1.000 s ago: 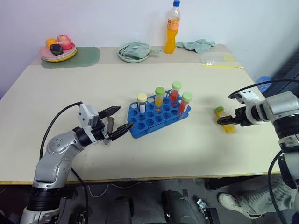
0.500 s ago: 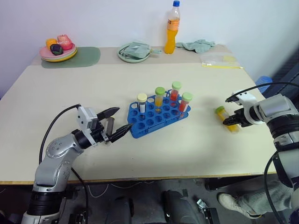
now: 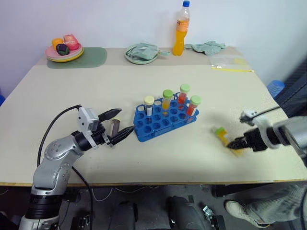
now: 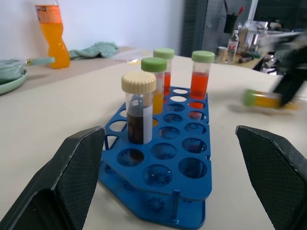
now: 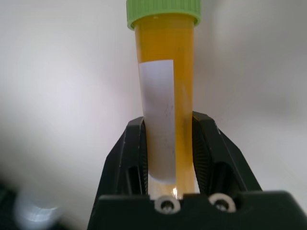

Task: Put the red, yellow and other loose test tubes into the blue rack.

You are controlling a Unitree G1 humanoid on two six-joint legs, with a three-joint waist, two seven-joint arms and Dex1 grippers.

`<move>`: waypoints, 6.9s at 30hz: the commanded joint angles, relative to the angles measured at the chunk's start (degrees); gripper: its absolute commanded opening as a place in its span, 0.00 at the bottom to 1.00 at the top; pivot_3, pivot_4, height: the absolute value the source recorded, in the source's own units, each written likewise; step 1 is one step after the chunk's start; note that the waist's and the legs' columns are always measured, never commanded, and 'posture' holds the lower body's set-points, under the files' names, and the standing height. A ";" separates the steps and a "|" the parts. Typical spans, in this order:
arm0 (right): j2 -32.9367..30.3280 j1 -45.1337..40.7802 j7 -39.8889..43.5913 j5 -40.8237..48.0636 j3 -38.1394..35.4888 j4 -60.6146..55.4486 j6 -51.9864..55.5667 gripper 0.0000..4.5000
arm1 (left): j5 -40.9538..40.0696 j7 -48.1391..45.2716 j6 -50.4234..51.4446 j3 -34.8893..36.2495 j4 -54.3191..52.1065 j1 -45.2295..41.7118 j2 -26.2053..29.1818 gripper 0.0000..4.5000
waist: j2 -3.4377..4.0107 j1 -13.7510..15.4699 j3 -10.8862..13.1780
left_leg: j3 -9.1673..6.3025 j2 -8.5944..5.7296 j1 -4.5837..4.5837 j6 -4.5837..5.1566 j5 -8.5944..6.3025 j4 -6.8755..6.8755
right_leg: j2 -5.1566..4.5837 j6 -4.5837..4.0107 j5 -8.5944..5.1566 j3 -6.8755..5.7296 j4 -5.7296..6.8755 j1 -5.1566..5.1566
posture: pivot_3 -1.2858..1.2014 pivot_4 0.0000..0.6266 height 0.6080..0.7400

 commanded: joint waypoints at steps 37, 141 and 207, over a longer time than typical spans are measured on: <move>56.04 4.89 -40.19 -12.59 -1.16 10.36 -78.82 0.17 | -1.79 0.91 6.85 1.03 -3.68 -5.33 3.02 1.00 | -0.03 -1.32 0.00 | -0.19 0.15 0.09 -0.02 0.01 -0.02 | 0.35 -0.07 0.03 0.13 0.12 0.01 | 0.52 0.24 1.00; 30.15 6.05 -23.15 11.03 -4.72 -18.07 -45.34 0.99 | -1.91 8.26 75.64 -29.15 47.98 -54.44 12.19 1.00 | -0.33 -0.53 0.16 | -0.32 0.07 0.02 -0.03 0.02 -0.04 | 0.41 -0.09 0.00 0.08 0.13 -0.05 | 0.52 0.24 1.00; 19.70 18.94 -19.29 14.42 -18.26 -21.74 -43.65 1.00 | 24.96 -0.29 -50.91 -18.07 37.26 -19.56 -17.54 0.16 | -0.19 0.55 0.07 | -0.25 -0.18 0.18 -0.05 0.03 0.13 | 0.00 0.09 0.10 0.01 -0.07 0.42 | 0.52 0.24 1.00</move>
